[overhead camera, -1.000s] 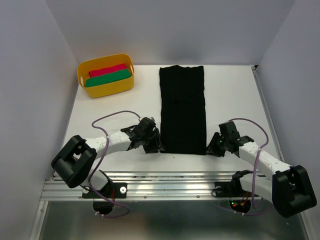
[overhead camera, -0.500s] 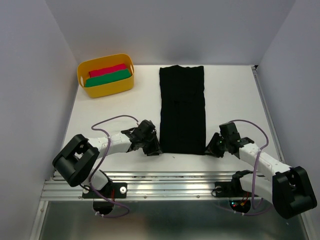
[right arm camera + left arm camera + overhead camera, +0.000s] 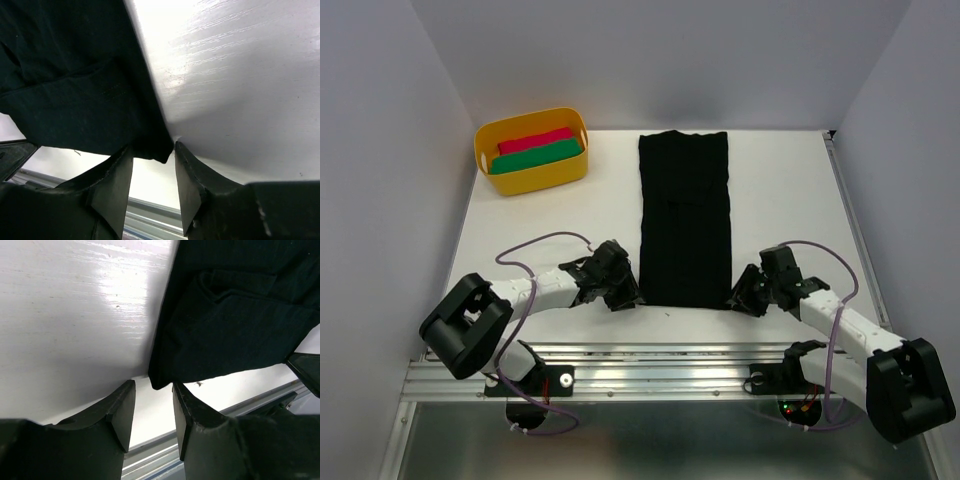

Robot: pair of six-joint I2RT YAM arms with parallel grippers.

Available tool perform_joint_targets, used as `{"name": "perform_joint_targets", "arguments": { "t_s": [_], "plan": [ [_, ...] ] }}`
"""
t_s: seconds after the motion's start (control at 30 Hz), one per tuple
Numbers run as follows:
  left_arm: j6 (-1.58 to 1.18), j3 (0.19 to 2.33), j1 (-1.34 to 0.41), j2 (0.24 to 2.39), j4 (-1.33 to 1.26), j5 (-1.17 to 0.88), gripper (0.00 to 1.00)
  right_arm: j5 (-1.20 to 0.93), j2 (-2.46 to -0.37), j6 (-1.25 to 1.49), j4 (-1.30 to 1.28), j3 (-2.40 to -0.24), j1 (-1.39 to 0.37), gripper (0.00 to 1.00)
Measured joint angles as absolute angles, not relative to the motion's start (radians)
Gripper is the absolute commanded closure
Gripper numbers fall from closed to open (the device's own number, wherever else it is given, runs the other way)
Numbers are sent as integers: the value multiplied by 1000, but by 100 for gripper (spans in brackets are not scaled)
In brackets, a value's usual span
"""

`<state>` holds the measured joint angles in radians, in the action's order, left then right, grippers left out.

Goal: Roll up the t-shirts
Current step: Roll the T-shirt to the center of the board.

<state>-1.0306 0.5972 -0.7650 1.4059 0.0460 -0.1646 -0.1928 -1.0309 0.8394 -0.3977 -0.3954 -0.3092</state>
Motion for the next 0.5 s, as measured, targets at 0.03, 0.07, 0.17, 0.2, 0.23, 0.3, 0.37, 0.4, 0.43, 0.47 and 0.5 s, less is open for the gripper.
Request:
{"name": "perform_joint_targets", "arguments": {
  "t_s": [0.03, 0.07, 0.17, 0.2, 0.23, 0.3, 0.37, 0.4, 0.43, 0.47, 0.5],
  "plan": [
    [-1032, 597, -765, 1406, 46, -162, 52, -194, -1029, 842, -395, -393, -309, 58],
    [-1032, 597, -765, 1406, 46, -159, 52, -195, -1028, 843, -391, -390, -309, 63],
    [-1036, 597, -765, 1405, 46, -155, 52, -199, -1026, 847, -384, -382, -309, 74],
    [-1037, 597, -765, 1405, 45, -154, 52, -199, -1026, 849, -382, -379, -309, 83],
    [-1038, 597, -765, 1405, 45, -154, 52, -198, -1027, 853, -384, -376, -309, 88],
    [-1039, 597, -765, 1405, 44, -153, 54, -196, -1029, 854, -385, -375, -309, 98],
    [-1041, 597, -765, 1405, 42, -152, 56, -194, -1029, 854, -385, -375, -309, 99],
    [-1042, 597, -765, 1405, 41, -152, 57, -194, -1029, 854, -385, -375, -309, 99],
    [-1043, 597, -765, 1405, 40, -152, 58, -193, -1029, 854, -385, -375, -309, 99],
    [-1044, 597, -765, 1405, 40, -152, 59, -192, -1029, 854, -385, -375, -309, 99],
    [-1045, 597, -765, 1405, 39, -152, 59, -192, -1029, 854, -385, -375, -309, 99]
  ]
}}
